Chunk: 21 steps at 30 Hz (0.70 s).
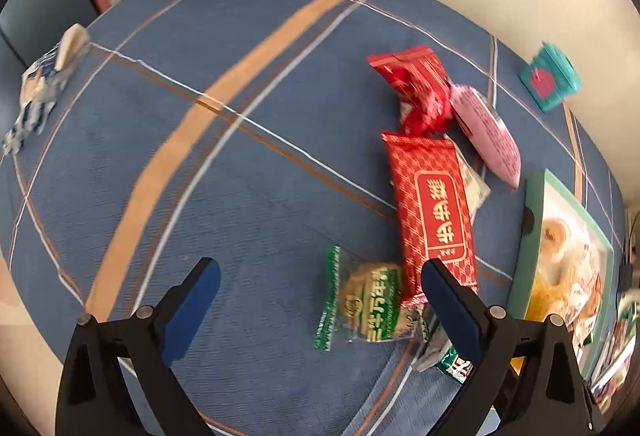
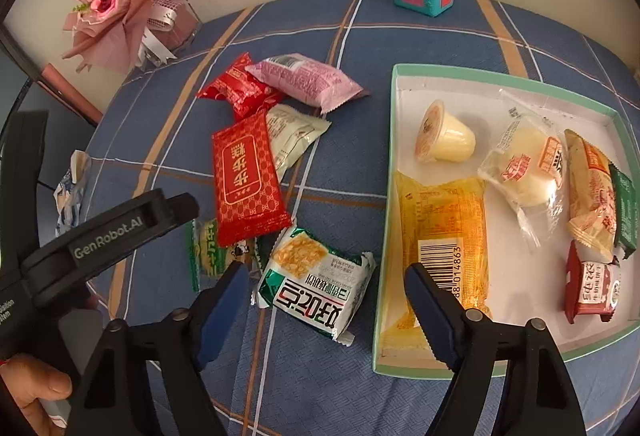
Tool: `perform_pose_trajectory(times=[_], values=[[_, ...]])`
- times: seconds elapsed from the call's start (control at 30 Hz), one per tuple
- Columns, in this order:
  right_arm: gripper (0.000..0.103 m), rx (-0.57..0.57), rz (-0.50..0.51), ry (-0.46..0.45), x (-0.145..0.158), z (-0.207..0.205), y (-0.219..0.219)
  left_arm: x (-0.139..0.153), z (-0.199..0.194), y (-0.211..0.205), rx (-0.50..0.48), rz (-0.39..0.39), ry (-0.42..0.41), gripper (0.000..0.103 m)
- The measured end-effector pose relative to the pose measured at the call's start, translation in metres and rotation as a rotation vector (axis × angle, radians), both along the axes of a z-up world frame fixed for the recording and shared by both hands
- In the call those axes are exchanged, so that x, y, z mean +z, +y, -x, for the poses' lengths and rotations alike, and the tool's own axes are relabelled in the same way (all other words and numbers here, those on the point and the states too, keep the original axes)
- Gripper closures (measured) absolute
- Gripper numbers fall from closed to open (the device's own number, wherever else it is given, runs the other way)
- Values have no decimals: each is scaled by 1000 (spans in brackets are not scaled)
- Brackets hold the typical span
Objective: Organize snacks
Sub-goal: 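Withdraw both grippers from the tray back toward the snack pile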
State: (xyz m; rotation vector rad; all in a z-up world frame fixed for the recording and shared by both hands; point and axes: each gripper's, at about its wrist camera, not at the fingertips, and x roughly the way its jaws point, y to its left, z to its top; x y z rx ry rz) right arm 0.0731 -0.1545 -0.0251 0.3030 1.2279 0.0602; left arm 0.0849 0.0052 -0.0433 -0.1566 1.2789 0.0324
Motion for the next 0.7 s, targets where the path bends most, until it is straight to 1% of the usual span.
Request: perform_pose_trajectory(times=[0.23, 0.3, 0.4, 0.5, 0.6, 0.7], values=[[21, 12, 13, 2, 0, 2, 1, -19, -2, -22, -90, 27, 68, 3], [21, 15, 17, 4, -1, 2, 3, -24, -4, -26, -94, 35, 86, 3], [21, 21, 24, 6, -1, 2, 5, -31, -7, -30, -95, 22, 102, 3], [21, 21, 21, 8, -2, 2, 7, -36, -9, -29, -82, -3, 112, 3], [21, 21, 7, 14, -3, 2, 10, -35, -11, -18, -38, 4, 108, 3], [21, 20, -20, 21, -5, 1, 13, -33, -11, -5, 15, -12, 97, 3]])
